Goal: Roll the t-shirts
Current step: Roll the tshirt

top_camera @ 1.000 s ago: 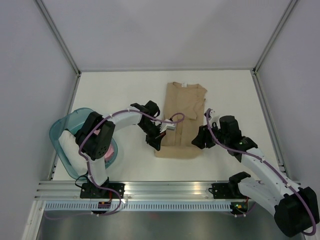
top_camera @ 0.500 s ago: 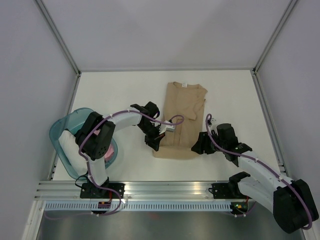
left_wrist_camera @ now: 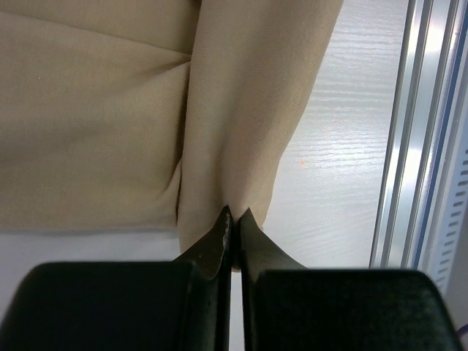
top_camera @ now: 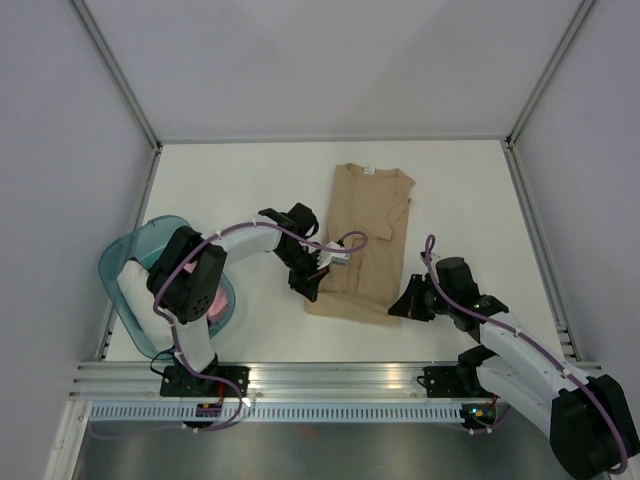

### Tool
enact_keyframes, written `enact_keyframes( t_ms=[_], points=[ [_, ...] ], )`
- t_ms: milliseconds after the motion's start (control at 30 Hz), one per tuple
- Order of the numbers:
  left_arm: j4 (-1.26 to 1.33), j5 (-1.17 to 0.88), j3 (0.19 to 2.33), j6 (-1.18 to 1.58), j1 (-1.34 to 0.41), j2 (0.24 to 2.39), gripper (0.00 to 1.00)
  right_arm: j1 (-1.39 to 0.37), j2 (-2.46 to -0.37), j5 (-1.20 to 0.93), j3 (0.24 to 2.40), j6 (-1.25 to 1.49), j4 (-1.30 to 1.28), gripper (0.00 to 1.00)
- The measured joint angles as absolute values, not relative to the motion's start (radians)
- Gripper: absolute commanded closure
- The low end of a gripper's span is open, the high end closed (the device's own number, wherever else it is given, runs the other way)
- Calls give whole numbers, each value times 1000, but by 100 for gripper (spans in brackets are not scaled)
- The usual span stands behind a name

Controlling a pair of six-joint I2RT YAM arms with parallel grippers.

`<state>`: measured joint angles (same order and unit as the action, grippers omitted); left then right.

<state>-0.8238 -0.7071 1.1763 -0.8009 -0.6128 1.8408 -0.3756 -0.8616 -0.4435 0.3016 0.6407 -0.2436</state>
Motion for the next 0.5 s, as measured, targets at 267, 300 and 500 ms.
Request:
enact_keyframes(
  t_ms=[267,300,500],
  points=[
    [-824,-708,1170,-810,-616,1841,95,-376,-888,-440,314,641,-372,44],
    [-824,-708,1170,-811,-616,1840,95,-376,-884,-434,326,631,-384,41],
    [-824,-708,1166,-811,-616,1837,95,-376,-786,-403,446,542,-391,40]
  ],
)
